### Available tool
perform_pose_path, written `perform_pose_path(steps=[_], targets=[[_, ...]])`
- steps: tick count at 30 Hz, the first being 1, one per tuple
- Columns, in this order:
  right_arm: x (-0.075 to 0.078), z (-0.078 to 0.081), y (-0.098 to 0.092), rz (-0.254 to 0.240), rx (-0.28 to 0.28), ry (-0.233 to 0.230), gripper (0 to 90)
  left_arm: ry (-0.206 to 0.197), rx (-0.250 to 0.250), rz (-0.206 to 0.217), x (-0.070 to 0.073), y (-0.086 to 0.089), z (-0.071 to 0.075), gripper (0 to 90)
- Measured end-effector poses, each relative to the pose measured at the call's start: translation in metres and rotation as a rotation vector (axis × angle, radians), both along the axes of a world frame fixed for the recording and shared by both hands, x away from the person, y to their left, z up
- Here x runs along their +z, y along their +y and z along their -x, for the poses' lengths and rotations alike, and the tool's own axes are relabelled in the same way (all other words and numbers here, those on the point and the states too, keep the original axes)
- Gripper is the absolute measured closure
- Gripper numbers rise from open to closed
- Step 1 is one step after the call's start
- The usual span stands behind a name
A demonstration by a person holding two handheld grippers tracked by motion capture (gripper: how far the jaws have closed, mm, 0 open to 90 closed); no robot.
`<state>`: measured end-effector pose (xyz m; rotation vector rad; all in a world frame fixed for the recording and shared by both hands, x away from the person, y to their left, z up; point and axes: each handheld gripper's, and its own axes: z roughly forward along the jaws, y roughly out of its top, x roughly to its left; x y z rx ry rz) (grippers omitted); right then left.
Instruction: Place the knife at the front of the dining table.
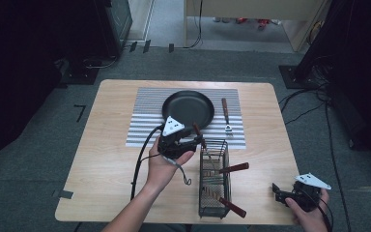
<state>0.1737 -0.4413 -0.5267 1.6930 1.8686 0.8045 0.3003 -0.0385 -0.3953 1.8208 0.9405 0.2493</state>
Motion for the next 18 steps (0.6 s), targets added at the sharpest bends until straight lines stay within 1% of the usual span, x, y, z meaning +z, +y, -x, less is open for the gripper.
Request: perform_pose_path(steps=[1, 2, 3, 5, 6, 7, 8, 10, 11, 12, 13, 14, 17, 18], targets=[[0.0, 0.0, 0.0, 0.0, 0.0, 0.0, 0.0, 0.0, 0.0, 0.0, 0.0, 0.0, 0.0, 53.8], [0.0, 0.0, 0.0, 0.0, 0.0, 0.0, 0.0, 0.0, -0.012, 0.003, 0.0, -0.002, -0.002, 55.5], [0.0, 0.0, 0.0, 0.0, 0.0, 0.0, 0.0, -0.002, -0.017, 0.012, 0.0, -0.003, -0.002, 59.9], [0.0, 0.0, 0.0, 0.0, 0.0, 0.0, 0.0, -0.024, -0.021, 0.018, 0.001, -0.003, 0.0, 69.1], [0.0, 0.0, 0.0, -0.001, 0.0, 0.0, 0.0, -0.03, -0.036, 0.026, 0.001, -0.002, 0.002, 70.3], [0.0, 0.0, 0.0, 0.0, 0.0, 0.0, 0.0, -0.03, -0.036, 0.026, 0.001, -0.002, 0.002, 71.2], [0.0, 0.0, 0.0, -0.001, 0.0, -0.001, 0.0, -0.038, -0.066, 0.046, 0.002, 0.0, 0.006, 72.0], [0.0, 0.0, 0.0, -0.001, 0.0, -0.001, 0.0, -0.045, -0.09, 0.06, 0.004, 0.001, 0.011, 73.1], [0.0, 0.0, 0.0, -0.001, 0.0, -0.001, 0.0, -0.045, -0.09, 0.06, 0.004, 0.001, 0.011, 73.7], [0.0, 0.0, 0.0, -0.001, 0.0, -0.001, 0.0, -0.056, -0.121, 0.079, 0.005, 0.004, 0.015, 74.2], [0.0, 0.0, 0.0, 0.0, 0.0, -0.002, 0.0, -0.06, -0.127, 0.081, 0.005, 0.006, 0.017, 75.0], [0.0, 0.0, 0.0, 0.0, 0.0, -0.002, 0.0, -0.06, -0.127, 0.081, 0.005, 0.006, 0.017, 75.1], [0.0, 0.0, 0.0, 0.001, 0.001, -0.001, 0.0, -0.029, -0.127, 0.119, 0.0, 0.016, 0.015, 76.2], [0.0, 0.0, 0.0, 0.001, 0.001, 0.0, 0.0, -0.016, -0.127, 0.138, -0.002, 0.018, 0.013, 76.4]])
